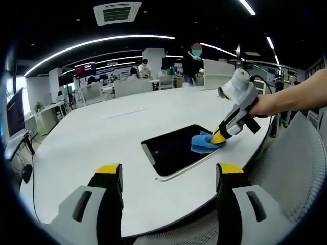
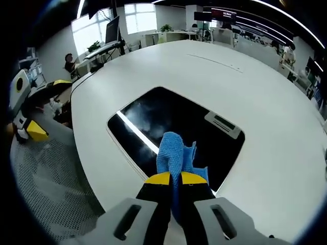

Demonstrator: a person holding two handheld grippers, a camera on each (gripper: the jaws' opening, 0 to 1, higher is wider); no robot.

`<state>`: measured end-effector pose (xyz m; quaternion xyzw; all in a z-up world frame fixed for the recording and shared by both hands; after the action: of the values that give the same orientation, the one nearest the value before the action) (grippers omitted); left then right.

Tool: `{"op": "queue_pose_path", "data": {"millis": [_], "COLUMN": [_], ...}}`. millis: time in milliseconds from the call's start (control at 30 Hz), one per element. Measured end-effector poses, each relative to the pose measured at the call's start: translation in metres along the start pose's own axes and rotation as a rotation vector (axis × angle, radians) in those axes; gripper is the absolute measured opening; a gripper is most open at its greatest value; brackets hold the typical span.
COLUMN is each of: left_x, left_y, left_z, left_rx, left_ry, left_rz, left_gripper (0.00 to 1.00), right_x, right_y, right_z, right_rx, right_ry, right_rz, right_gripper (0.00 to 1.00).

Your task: Wipe the mirror surface with the cleaning cloth until all visible marks leave the cleaned area.

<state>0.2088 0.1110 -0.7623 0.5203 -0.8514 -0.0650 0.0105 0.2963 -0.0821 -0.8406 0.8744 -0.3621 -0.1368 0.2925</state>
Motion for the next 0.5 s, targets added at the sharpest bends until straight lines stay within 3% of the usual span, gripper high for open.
{"op": "queue_pose_path", "data": {"millis": [500], "left_x": [0.0], "left_y": [0.0], "left_z": [-0.001], "left_rx": [0.004], "left_ry": [0.001], "left_rz": [-0.002], "left_gripper": [0.69], "right_x": [-0.024], "right_y": [-0.02], "right_z": [-0.014], "right_rx": [0.01], "right_ry": [-0.003], "right_rz": [-0.033], "right_gripper": [0.0]}}
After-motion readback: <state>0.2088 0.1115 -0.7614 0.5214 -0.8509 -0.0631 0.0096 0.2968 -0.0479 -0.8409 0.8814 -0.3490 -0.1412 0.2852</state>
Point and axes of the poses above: the point that each gripper's makers call its tool centre point, and the gripper's own axes: y roughly backward along the fingers, x roughly to its right, z roughly out of its underside, the point moved 3 cm from there along y, roughly backward along the fingers, and after that the axes turned 14 degrees about x, right-handed, at the moved point
